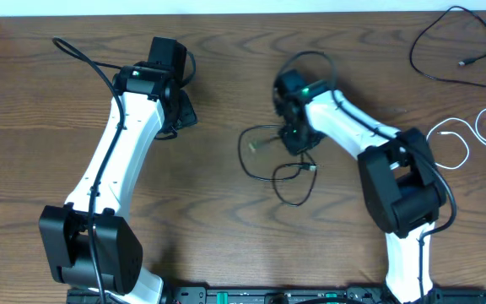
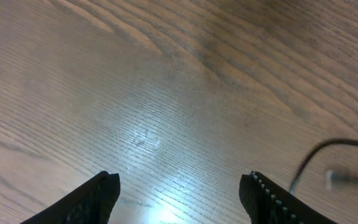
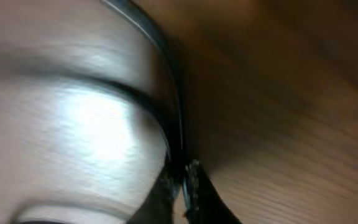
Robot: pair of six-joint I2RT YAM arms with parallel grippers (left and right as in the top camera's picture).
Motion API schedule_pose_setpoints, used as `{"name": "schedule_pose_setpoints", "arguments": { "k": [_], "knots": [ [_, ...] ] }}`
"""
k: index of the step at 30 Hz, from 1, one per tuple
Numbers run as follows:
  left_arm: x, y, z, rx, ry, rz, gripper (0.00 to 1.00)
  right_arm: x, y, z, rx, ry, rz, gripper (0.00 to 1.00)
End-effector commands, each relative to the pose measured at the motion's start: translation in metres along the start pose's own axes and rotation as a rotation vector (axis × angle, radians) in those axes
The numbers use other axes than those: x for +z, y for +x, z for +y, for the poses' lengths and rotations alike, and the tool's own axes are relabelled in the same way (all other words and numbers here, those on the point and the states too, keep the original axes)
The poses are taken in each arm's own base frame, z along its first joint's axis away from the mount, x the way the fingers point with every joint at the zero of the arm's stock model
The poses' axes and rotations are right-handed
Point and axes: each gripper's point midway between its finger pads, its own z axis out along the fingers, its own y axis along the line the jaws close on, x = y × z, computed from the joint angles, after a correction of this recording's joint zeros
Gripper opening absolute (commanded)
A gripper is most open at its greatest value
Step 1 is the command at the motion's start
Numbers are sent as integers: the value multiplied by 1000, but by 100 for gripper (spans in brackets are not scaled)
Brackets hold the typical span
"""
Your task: Untangle cables
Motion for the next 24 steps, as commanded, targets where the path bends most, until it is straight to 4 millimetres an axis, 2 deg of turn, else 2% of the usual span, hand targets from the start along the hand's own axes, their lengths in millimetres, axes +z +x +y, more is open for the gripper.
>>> {"name": "schedule_pose_setpoints", "arguments": {
  "k": [1, 4, 5, 6, 7, 8, 10, 12, 13, 17, 22, 24],
  "knots": [
    [-2, -2, 1, -21, 1, -7, 67, 17, 4, -37, 208, 30, 36, 1],
    [-2, -3, 0, -22, 4, -10, 67, -3, -5, -81, 348, 27, -21, 1],
    [-2, -3, 0, -21, 4, -10, 68, -18, -7, -103, 400, 31, -53, 1],
    [-2, -3, 0, -21, 3, -10, 67, -29, -7, -117, 431, 33, -75, 1],
    [-2, -3, 0, -22, 4, -10, 67, -57, -3, -154, 516, 48, -137, 1],
    [-2, -3, 0, -22, 4, -11, 67, -68, 1, -169, 550, 57, -162, 1],
    [-2, -4, 0, -23, 6, -13, 67, -98, 17, -204, 636, 83, -218, 1],
    [-2, -4, -1, -23, 12, -13, 67, -123, 35, -232, 709, 107, -259, 1],
    [-2, -4, -4, -24, 28, -9, 67, -149, 58, -257, 786, 129, -299, 1],
    [-3, -7, -14, -28, 76, -13, 67, -188, 105, -283, 891, 172, -334, 1],
    [-3, -10, -19, -31, 101, -24, 67, -224, 144, -306, 1016, 238, -405, 1],
    [-3, -10, -19, -31, 101, -25, 67, -248, 165, -320, 1104, 272, -480, 1]
  ]
}}
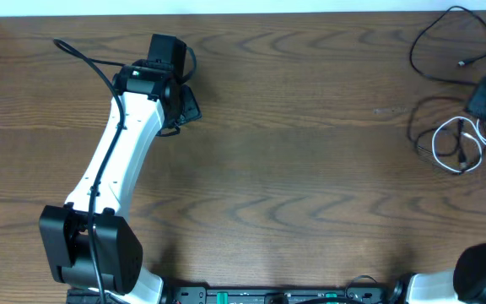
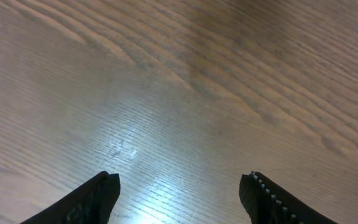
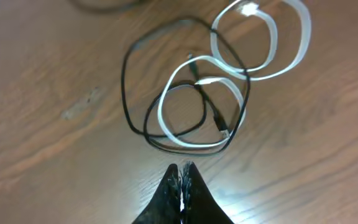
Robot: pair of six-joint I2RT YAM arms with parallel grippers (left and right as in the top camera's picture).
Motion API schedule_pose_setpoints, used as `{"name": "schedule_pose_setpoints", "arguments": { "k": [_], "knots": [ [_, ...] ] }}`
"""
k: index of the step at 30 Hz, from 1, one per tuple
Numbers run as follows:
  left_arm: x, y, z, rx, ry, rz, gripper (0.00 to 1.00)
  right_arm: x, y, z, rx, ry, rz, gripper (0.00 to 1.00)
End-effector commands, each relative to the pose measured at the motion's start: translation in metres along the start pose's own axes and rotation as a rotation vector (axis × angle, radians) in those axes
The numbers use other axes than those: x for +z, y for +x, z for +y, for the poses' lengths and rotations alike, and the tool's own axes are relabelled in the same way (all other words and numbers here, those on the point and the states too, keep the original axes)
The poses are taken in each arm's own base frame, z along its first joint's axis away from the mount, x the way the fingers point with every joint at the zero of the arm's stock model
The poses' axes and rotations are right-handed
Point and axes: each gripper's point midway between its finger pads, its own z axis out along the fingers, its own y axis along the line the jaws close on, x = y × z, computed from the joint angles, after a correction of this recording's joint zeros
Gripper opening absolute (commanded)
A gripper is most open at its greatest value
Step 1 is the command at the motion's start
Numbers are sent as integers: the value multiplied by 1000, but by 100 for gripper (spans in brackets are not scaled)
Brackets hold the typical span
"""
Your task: Untangle cables
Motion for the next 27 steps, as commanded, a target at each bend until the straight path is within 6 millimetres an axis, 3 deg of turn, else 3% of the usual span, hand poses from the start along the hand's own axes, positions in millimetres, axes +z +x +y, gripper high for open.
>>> {"name": "schedule_pose_setpoints", "arguments": {
  "k": [1, 5, 7, 9, 14, 15, 17, 20, 21, 23, 24, 27],
  "knots": [
    [-2, -2, -2, -16, 16, -2, 67, -42, -21, -46, 169, 38, -149, 1],
    [-3, -4, -4, -18, 26, -10, 67, -71, -34, -93, 296, 42, -264, 1],
    [-3, -5, -9, -18, 49, -12, 67, -71, -35, -90, 290, -50, -258, 1],
    [-3, -7, -14, -18, 75, -16, 67, -70, -35, -67, 191, -181, -242, 3],
    [-4, -13, -24, -16, 111, -45, 76, -73, -31, -12, -9, -304, -230, 31],
    [-4, -13, -24, -16, 110, -43, 79, -74, -28, 5, -60, -329, -222, 36],
    [-4, -13, -24, -16, 109, -43, 95, -77, -18, 41, -180, -387, -209, 49],
    [-4, -13, -24, -16, 111, -44, 95, -84, -3, 85, -308, -451, -197, 62],
    [-4, -14, -25, -18, 115, -50, 95, -90, 7, 111, -375, -491, -195, 71],
    [-4, -14, -26, -15, 115, -49, 95, -97, 16, 135, -437, -532, -201, 86],
    [-4, -14, -26, -15, 115, -49, 96, -101, 20, 146, -465, -548, -207, 99],
    [-4, -14, -26, -15, 115, -49, 96, -110, 34, 166, -516, -584, -199, 99]
  ]
}}
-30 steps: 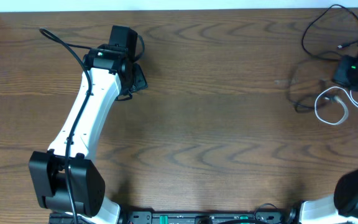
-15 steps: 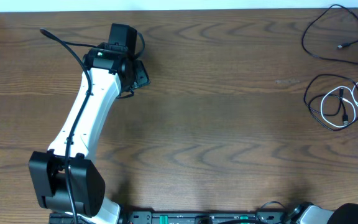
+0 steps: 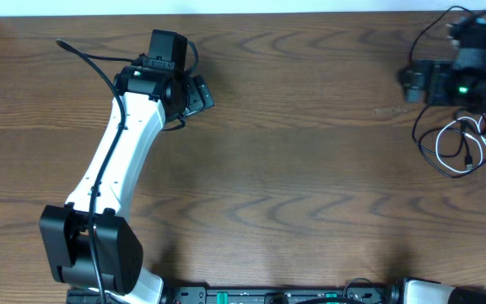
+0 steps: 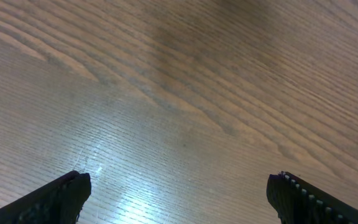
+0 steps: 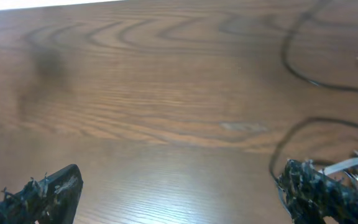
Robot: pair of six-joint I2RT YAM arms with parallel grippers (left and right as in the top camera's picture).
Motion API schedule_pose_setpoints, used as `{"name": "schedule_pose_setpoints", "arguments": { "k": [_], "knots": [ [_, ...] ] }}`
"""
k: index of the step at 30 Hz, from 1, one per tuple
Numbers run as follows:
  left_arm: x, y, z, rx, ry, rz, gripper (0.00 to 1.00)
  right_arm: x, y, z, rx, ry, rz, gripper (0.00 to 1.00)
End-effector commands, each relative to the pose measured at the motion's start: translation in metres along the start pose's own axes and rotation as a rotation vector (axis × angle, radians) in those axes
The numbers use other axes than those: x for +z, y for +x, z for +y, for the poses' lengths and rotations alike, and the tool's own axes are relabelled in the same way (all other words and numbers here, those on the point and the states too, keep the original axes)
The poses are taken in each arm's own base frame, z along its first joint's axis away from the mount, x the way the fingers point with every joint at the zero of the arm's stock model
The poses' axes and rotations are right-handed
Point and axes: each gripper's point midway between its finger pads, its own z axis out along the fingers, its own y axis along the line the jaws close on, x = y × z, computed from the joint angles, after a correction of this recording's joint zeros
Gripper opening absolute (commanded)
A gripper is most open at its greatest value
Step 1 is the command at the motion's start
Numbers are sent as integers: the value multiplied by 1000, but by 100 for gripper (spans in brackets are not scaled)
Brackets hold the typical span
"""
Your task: Untangle cables
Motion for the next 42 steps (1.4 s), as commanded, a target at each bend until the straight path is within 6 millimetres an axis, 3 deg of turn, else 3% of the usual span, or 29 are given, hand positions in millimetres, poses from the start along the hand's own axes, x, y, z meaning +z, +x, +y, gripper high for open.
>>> {"name": "schedule_pose_setpoints", "arguments": {
  "k": [1, 4, 11, 18, 25, 29, 36, 42],
  "knots": [
    [-2, -2, -1, 3, 3, -8, 96, -4, 2, 23, -53, -39, 6, 99],
    [-2, -2, -2, 3, 3, -9, 96, -2, 15, 35, -62, -63, 62, 99],
    [-2, -2, -1, 3, 3, -8, 96, -3, 30, 35, -43, -63, 123, 99],
    [-2, -2, -1, 3, 3, -8, 96, -1, 29, 28, -54, -23, 115, 99],
    [-2, -2, -1, 3, 3, -8, 96, -12, 5, 22, -149, 63, -170, 99],
    [-2, -2, -1, 3, 3, -8, 96, -32, 12, 25, -234, 73, -358, 99],
    [-2, -2, -1, 3, 3, -8, 96, -56, 76, 25, -395, 129, -555, 99],
    [-2, -2, -1, 3, 3, -9, 96, -61, 113, 32, -461, 103, -822, 99]
  ]
}}
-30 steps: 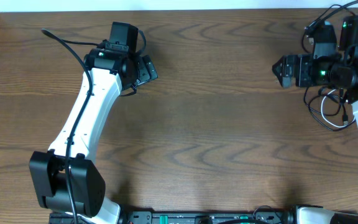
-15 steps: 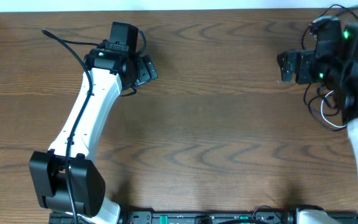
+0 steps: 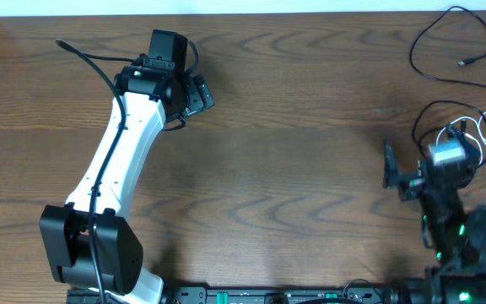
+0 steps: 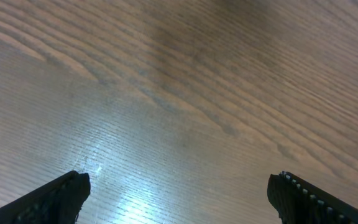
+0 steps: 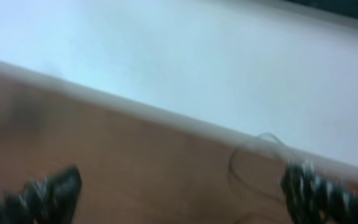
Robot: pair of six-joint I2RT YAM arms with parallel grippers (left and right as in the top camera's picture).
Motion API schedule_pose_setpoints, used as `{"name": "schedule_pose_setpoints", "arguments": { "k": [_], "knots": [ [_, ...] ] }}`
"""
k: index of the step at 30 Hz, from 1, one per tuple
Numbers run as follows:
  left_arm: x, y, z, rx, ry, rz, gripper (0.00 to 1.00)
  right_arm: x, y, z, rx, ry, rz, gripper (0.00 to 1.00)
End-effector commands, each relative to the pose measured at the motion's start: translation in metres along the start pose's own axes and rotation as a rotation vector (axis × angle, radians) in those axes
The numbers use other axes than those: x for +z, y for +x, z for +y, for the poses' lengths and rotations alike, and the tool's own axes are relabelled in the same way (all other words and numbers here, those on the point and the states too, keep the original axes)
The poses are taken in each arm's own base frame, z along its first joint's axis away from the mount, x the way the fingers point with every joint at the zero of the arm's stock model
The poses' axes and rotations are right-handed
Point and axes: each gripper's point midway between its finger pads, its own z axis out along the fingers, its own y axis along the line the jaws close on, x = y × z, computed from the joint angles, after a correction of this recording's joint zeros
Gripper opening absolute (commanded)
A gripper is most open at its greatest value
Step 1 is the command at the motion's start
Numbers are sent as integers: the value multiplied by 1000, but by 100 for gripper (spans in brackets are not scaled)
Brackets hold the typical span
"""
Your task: Untangle cables
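A black cable (image 3: 421, 117) lies looped over a white cable at the right edge of the table, partly hidden by my right arm. My right gripper (image 3: 396, 176) stands open just left of that pile, holding nothing. The blurred right wrist view shows the gripper (image 5: 185, 193) wide open, with a faint black cable loop (image 5: 248, 163) ahead. My left gripper (image 3: 199, 95) is open at the far left over bare wood. Its wrist view shows the gripper (image 4: 182, 199) wide open with nothing in it.
A separate black cable (image 3: 447, 49) with a plug lies alone at the far right corner. The white wall (image 5: 185, 68) runs behind the table's far edge. My left arm's own black lead (image 3: 87, 61) trails at the far left.
My right arm has moved from the far right corner to the near right side of the table, its gripper still open. The left arm and the cables have not moved.
My right gripper was shut on a black cable at the table's middle. Then it was at the right side, shut, with that cable lying over the white one. Then both grippers stood wide open, the right one in the far right corner. Now the right arm is at the near right.
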Motion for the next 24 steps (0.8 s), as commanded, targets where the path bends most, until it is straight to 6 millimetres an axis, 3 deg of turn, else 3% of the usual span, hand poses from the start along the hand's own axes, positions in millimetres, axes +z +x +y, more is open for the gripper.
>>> {"name": "schedule_pose_setpoints", "arguments": {
  "k": [1, 12, 17, 24],
  "knots": [
    [-2, -2, -1, 2, 1, -9, 96, -11, 26, 15, -37, -21, -91, 99],
    [-2, -2, -1, 3, 1, -9, 96, -18, 84, 35, -43, -41, -126, 99],
    [-2, -2, -1, 2, 1, -9, 96, -17, 116, 47, -19, -93, -19, 99],
    [-2, -2, -1, 2, 1, -9, 97, -15, 124, 50, 55, -108, 21, 99]
  ]
}}
